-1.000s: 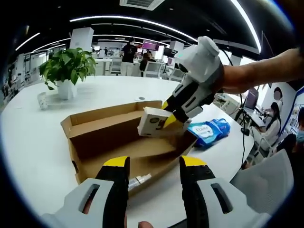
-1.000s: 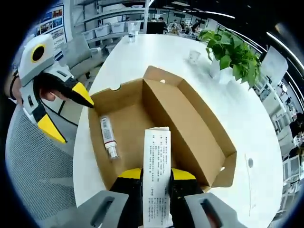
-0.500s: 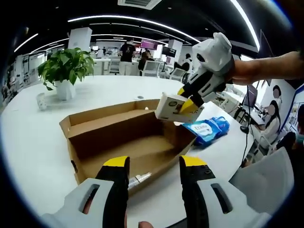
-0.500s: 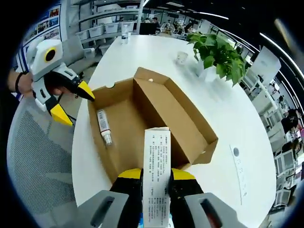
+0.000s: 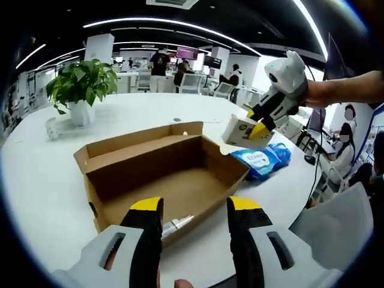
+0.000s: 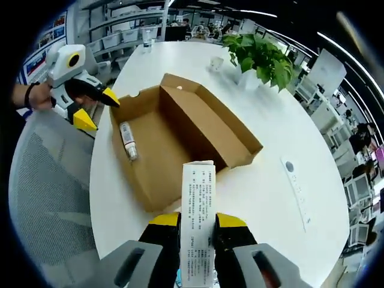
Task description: Operate the shoe box by opening the lid, removing the specified soft item, and placing it in the target area until the item is outside and the box remains undamaged.
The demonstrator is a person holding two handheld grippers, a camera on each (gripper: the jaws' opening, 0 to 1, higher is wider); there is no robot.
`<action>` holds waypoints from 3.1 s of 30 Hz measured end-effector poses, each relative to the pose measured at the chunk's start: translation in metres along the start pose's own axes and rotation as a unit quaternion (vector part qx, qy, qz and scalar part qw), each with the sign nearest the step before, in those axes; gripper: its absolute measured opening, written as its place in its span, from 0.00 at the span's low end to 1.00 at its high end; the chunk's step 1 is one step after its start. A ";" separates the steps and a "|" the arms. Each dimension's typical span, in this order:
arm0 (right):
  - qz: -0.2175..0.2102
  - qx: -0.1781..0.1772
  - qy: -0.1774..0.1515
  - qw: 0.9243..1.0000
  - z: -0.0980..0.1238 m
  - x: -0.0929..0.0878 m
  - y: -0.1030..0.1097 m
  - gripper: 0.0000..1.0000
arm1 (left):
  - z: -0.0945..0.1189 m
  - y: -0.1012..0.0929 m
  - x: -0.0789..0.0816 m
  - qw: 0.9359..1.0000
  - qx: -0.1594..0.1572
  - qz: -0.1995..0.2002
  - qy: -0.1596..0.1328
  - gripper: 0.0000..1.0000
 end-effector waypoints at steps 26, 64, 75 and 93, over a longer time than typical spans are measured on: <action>-0.033 -0.024 0.036 0.999 0.039 -0.105 -0.020 0.17 | 0.004 0.017 -0.004 0.999 0.044 0.011 0.012 0.44; -0.025 -0.015 0.082 0.996 0.055 -0.186 -0.052 0.17 | 0.015 0.020 -0.004 0.995 0.099 0.014 0.023 0.44; -0.003 -0.013 0.089 0.996 0.052 -0.186 -0.072 0.17 | 0.015 0.021 -0.005 0.994 0.105 0.019 0.022 0.44; 0.041 -0.024 0.108 0.993 0.031 -0.198 -0.108 0.17 | 0.016 0.024 -0.008 0.993 0.111 0.027 0.024 0.44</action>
Point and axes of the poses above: the point that each gripper's makers call its tool centre point, and the gripper's own axes: z roughly backward along the fingers, y roughly to its left, x roughly out of its top, the point moved 7 cm from there along z, roughly backward along the fingers, and after that the axes turned 7 degrees about -x, right-handed, at the moved point
